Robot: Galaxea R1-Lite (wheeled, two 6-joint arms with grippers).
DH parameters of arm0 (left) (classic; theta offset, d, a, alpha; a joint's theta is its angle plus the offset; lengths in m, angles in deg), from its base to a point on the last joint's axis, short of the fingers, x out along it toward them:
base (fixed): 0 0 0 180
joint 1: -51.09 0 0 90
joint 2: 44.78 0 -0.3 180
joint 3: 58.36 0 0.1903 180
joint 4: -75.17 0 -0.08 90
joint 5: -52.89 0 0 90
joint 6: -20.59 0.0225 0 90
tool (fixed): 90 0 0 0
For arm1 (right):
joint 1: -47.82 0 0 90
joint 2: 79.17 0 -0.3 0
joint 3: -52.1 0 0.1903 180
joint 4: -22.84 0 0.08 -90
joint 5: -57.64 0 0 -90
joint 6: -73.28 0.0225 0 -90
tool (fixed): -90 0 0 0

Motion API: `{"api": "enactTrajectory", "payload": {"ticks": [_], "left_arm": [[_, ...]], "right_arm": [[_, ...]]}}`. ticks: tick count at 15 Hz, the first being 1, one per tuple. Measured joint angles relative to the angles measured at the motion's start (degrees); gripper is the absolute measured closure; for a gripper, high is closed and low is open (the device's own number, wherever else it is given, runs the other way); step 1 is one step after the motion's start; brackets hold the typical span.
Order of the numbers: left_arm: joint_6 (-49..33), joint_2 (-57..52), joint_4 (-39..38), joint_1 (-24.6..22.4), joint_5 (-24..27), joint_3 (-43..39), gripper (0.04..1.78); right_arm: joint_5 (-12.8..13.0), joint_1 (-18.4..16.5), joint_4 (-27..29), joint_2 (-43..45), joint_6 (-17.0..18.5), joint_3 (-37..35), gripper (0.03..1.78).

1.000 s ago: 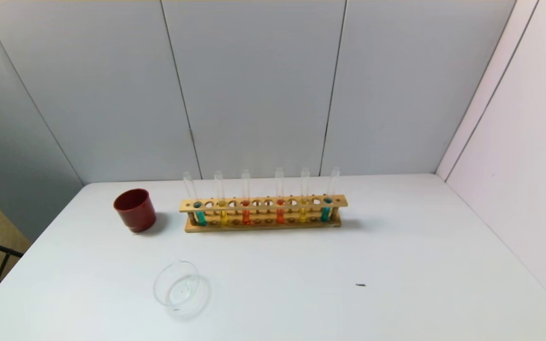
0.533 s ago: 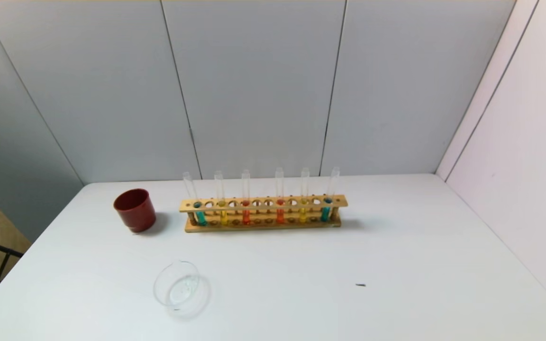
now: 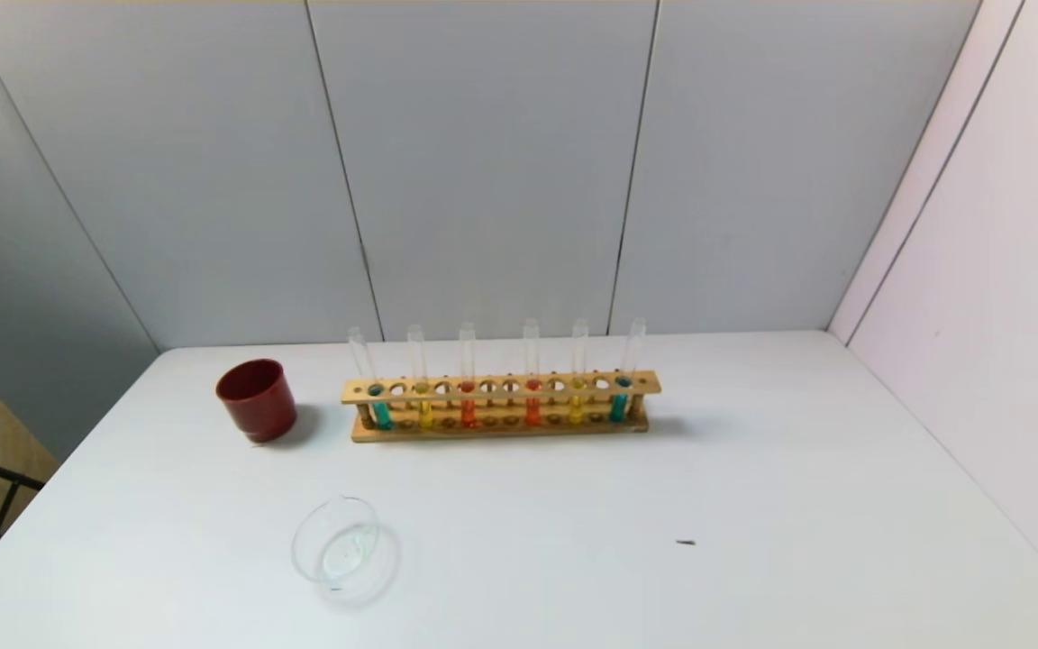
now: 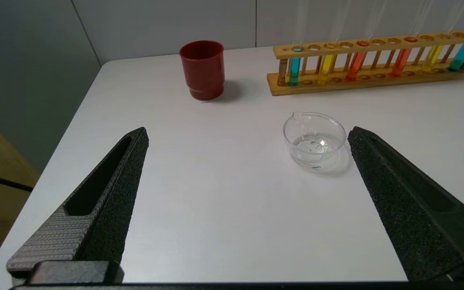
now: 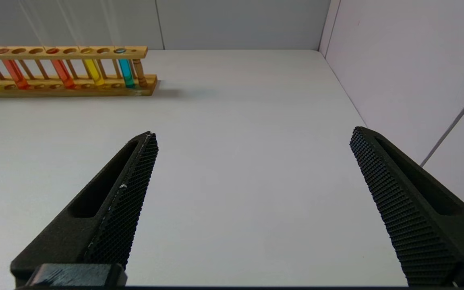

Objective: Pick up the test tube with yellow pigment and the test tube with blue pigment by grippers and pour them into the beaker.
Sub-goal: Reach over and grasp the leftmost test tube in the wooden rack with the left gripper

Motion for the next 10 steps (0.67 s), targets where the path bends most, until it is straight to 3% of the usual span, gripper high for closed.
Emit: {"api": "enactTrajectory", "payload": {"ticks": [5, 10], "left_arm": [[1.85, 12.19, 1.05, 0.56, 4.16, 9.92, 0.07], [3.78, 29.90, -10.96, 0.94, 7.58, 14.82, 0.07]], "right_arm": [[-0.02, 0.00, -0.02, 0.00, 0.00, 0.00, 0.07], [0.00, 0.00, 0.00, 0.00, 0.00, 0.00, 0.07]]}}
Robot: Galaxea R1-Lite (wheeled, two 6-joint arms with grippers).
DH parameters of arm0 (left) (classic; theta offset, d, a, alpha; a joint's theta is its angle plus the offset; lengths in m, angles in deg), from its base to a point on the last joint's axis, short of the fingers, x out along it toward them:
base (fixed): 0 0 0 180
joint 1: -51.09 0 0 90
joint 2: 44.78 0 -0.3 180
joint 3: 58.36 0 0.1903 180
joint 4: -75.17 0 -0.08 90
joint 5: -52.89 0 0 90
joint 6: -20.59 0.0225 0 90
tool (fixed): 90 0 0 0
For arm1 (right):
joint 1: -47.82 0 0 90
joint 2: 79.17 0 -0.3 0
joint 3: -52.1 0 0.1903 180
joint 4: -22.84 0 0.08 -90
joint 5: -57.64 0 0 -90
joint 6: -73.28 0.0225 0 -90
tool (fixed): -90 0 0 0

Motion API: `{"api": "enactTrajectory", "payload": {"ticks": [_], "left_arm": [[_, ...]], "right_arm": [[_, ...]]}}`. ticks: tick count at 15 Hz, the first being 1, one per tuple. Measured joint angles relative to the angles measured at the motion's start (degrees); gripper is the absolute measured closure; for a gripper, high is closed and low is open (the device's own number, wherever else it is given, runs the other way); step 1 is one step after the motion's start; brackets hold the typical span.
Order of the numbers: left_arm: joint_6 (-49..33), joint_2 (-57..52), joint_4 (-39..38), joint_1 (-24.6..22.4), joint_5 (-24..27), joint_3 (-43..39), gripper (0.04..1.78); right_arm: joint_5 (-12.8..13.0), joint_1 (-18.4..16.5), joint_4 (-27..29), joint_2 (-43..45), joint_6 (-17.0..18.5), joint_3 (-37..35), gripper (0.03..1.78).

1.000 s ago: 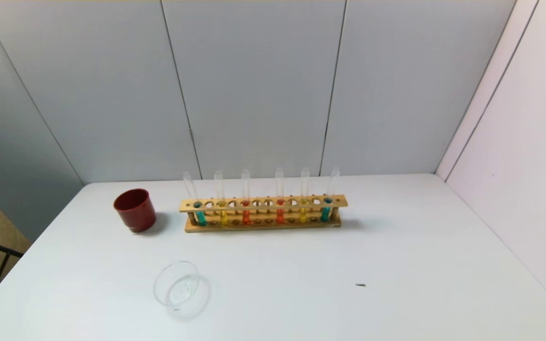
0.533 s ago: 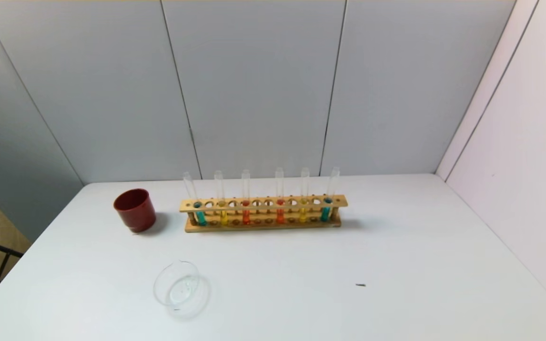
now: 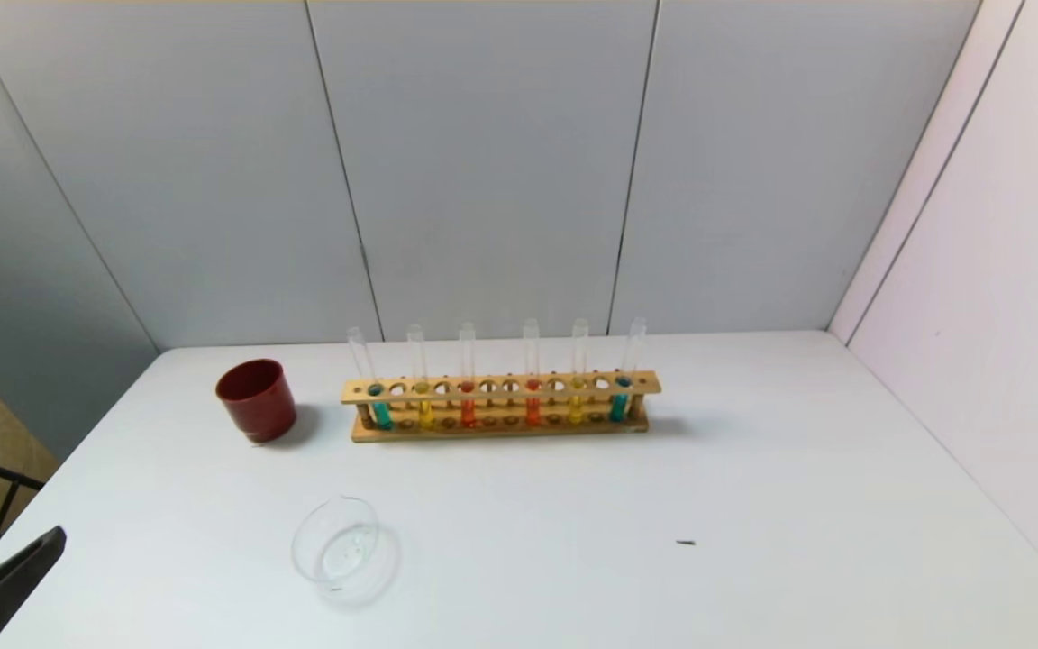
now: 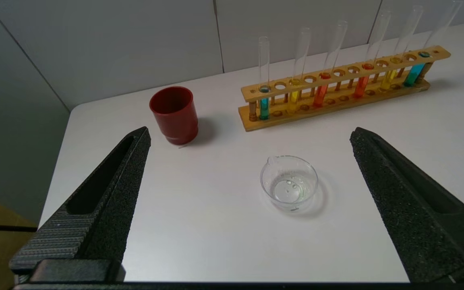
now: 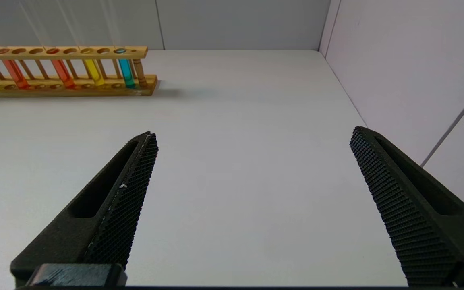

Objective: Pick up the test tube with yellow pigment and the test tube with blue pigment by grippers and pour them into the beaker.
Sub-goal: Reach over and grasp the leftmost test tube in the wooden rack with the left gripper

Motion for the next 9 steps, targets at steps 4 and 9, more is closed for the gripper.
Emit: {"api": "enactTrajectory", "payload": {"ticks": [4, 9], "left_arm": [[0.80, 13.54, -9.18, 1.16, 0.27, 2.47, 0.07], [0.52, 29.06, -22.27, 4.28, 0.24, 5.10, 0.07]], "right_arm": [[0.00, 0.00, -0.02, 0.00, 0.00, 0.00, 0.07], [0.00, 0.00, -0.02, 0.00, -0.02, 0.00, 0.07]]}}
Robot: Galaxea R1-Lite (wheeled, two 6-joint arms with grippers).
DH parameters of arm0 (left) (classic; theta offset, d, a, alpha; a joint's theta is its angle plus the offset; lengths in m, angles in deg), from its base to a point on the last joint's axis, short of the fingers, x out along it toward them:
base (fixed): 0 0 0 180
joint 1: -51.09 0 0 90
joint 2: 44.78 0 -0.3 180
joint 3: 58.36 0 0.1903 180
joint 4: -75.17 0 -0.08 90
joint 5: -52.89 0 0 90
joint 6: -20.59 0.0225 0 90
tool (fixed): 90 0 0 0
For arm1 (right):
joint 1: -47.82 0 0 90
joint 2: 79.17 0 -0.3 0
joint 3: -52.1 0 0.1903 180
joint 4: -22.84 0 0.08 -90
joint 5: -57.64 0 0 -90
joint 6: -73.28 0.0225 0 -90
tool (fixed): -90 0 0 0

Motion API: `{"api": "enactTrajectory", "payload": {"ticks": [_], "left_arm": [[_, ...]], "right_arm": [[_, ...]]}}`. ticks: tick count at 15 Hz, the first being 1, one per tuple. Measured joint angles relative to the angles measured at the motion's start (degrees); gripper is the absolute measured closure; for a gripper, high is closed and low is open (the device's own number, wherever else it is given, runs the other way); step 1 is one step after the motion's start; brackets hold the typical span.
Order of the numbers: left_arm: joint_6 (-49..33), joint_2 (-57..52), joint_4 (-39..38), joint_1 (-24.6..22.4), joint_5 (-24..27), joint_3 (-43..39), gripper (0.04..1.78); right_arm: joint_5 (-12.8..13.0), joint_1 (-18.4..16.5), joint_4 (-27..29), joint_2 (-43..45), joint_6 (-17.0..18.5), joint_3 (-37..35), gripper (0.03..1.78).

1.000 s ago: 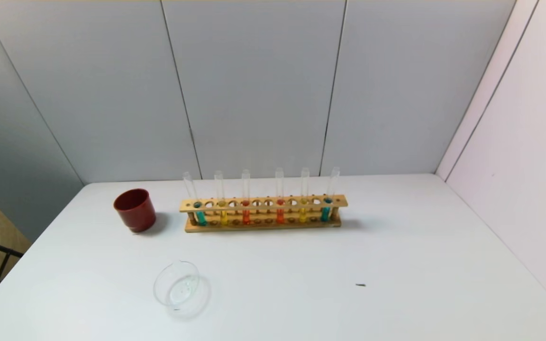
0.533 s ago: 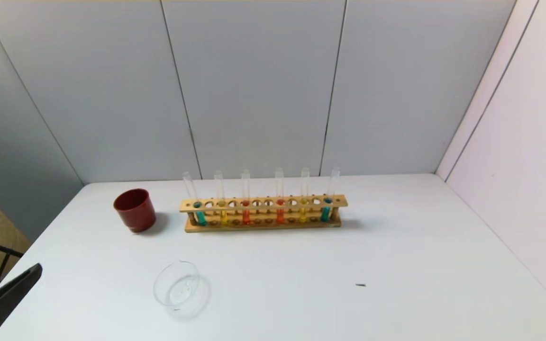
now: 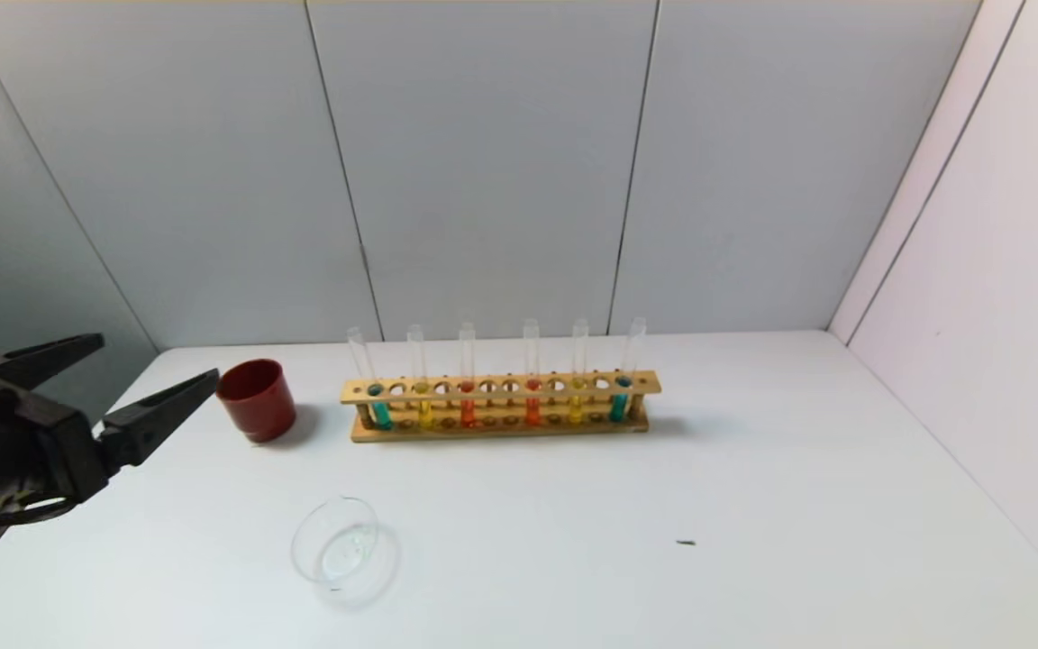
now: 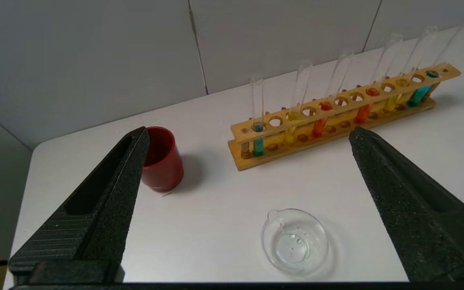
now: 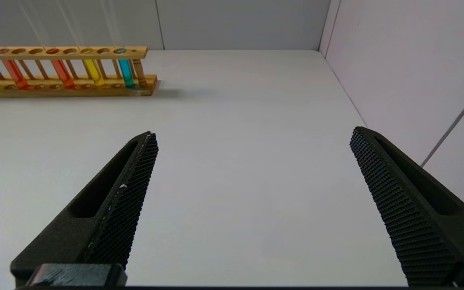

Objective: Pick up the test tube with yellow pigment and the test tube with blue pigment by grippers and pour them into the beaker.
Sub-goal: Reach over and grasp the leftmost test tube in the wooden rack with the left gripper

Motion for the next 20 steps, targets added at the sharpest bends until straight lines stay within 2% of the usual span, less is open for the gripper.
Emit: {"api": "enactTrajectory", "payload": {"ticks": [4, 8, 10, 14, 20], "left_arm": [[-0.35, 12.43, -9.74, 3.00, -0.02, 0.69, 0.07], [-1.32, 25.31, -25.20, 4.68, -1.05, 2.05, 0.07], [-1.84, 30.84, -30.18, 5.17, -2.15, 2.99, 0.07], [-1.90, 39.69, -35.56, 5.25, -2.47, 4.96, 0.07], [-1.85, 48.09, -37.22, 5.03, -2.34, 8.66, 0.07]], "right_arm": [[0.00, 0.00, 0.02, 0.00, 0.02, 0.00, 0.07], [0.00, 0.00, 0.02, 0.00, 0.02, 0.00, 0.07], [-0.02, 0.00, 0.02, 0.00, 0.02, 0.00, 0.07], [-0.02, 0.00, 0.00, 0.00, 0.02, 0.00, 0.07], [0.00, 0.00, 0.02, 0.00, 0.00, 0.00, 0.07]]}}
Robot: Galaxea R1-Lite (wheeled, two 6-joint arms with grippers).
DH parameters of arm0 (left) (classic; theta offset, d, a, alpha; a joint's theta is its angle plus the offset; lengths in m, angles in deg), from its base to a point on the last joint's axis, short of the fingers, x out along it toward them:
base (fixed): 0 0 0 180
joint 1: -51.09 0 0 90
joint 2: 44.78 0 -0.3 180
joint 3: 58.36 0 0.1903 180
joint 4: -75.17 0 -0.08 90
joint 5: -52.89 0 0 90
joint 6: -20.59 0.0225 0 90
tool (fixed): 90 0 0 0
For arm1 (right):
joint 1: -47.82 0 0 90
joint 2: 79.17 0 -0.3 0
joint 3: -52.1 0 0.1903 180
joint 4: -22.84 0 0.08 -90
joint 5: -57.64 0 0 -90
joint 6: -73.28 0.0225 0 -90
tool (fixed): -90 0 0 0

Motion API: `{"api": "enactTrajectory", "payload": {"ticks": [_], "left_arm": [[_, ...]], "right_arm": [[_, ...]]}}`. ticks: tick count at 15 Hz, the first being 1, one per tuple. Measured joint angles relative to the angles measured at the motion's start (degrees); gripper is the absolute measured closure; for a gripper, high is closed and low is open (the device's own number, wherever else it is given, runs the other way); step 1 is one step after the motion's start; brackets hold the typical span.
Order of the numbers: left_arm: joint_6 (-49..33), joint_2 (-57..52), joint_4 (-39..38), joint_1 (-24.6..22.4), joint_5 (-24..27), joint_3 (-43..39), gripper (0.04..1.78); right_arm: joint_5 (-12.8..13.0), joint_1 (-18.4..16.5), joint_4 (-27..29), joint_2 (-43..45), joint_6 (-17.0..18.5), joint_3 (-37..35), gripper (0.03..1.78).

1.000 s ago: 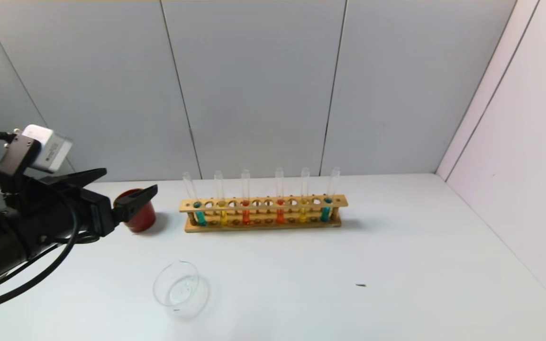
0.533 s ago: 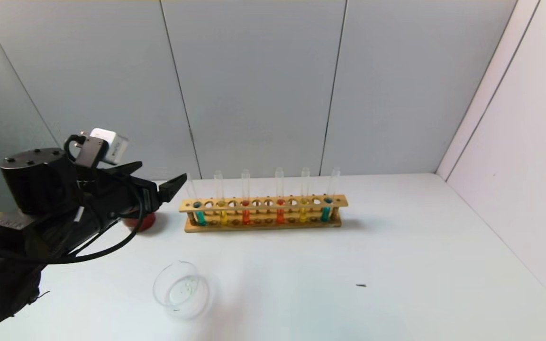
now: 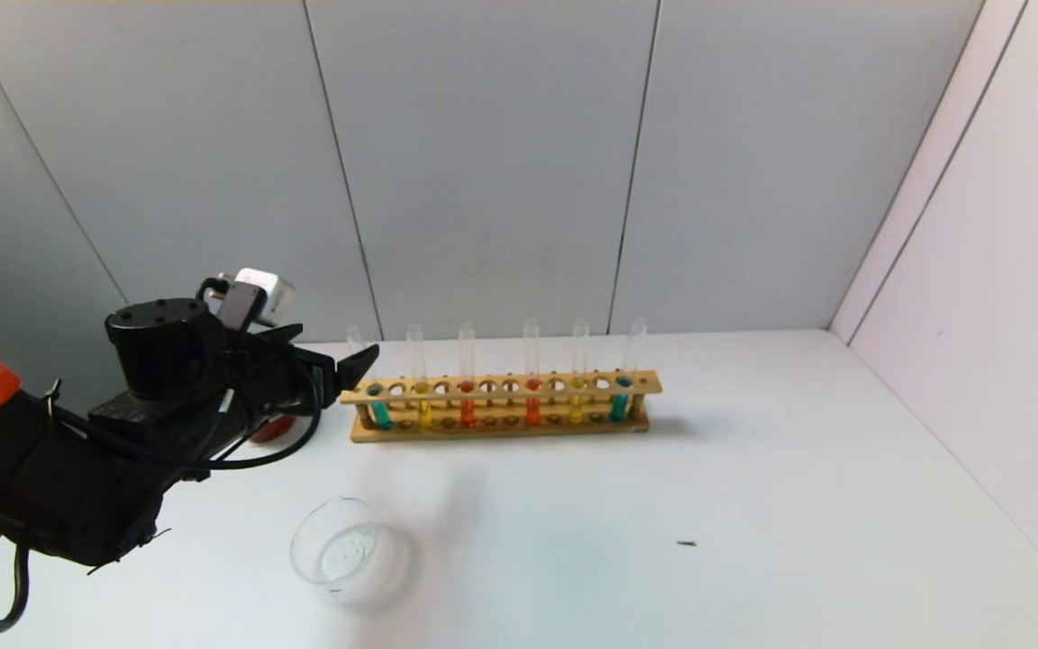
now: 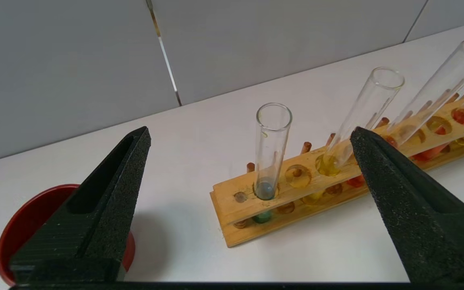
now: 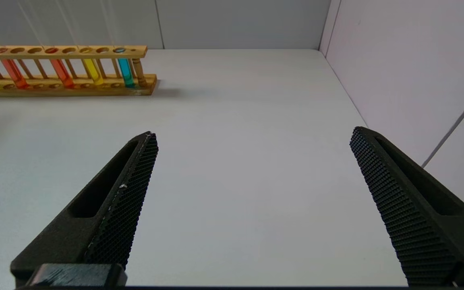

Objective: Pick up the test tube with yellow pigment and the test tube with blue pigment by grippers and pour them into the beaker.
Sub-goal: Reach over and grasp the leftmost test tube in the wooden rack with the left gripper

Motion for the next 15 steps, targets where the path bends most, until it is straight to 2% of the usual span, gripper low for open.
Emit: {"api": "enactTrajectory", "payload": {"ticks": [5, 15], "left_arm": [[-0.02, 5.50, -5.32, 0.00, -0.11, -0.07, 0.07], [-0.10, 10.73, -8.73, 0.00, -0.23, 1.68, 0.08]], "right_arm": [[0.00, 0.00, 0.00, 0.00, 0.02, 0.00, 0.07], [-0.02, 0.00, 0.00, 0.00, 0.00, 0.00, 0.07]]}}
